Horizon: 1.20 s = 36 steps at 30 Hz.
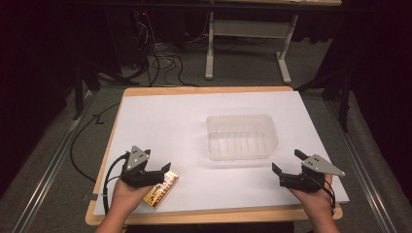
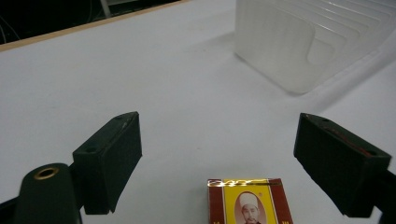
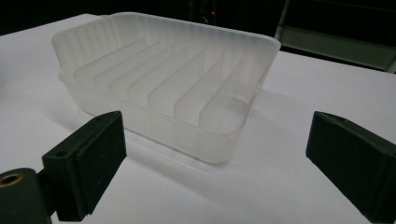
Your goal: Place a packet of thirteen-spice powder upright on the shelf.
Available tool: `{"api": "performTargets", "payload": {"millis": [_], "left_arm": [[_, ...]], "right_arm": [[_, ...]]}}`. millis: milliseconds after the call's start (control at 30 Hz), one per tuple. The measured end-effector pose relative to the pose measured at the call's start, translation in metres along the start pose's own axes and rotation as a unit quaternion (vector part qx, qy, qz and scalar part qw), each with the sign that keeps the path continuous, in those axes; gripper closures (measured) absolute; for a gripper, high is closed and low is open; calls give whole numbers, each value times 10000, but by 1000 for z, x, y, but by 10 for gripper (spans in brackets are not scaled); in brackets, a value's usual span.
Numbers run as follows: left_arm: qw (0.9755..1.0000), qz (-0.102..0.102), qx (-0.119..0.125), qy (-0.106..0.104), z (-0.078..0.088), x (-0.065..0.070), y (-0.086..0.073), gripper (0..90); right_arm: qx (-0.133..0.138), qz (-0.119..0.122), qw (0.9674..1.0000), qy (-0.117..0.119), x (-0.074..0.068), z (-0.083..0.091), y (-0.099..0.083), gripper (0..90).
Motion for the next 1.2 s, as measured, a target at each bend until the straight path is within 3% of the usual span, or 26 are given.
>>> {"api": "performTargets", "payload": {"millis": [200,300,400,633,767,1100,1200], "left_arm": [[9994,-276,-211,-71,-5,10,-1,158],[9980,-371,-492,-114,-9,12,-4,159],[9971,-445,-617,-98,-11,13,-5,159],[9932,-453,-1052,-204,-15,12,-6,154],[9874,-616,-1443,-218,-19,13,-10,151],[9748,-852,-2040,-312,-26,19,-15,149],[9685,-985,-2269,-306,-28,20,-14,148]], "right_arm": [[0,-152,9998,83,3,0,-1,59],[-14,-178,9998,127,2,-1,-3,66],[16,-147,9998,108,2,-1,-2,67],[-12,-284,9996,92,5,-2,-5,53],[-23,-426,9991,78,10,-1,-7,48],[-61,-495,9987,70,10,-3,-9,58],[-67,-499,9987,69,10,-3,-9,60]]}}
Point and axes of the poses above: each handheld gripper's, and its own axes: z roughly backward along the jaws, y roughly out of its top, x roughly to its right, the point moved 2 cm from there along -z, roughly forward along the jaws, and after that the axes turned 11 degrees about y, right-handed, at the moved point
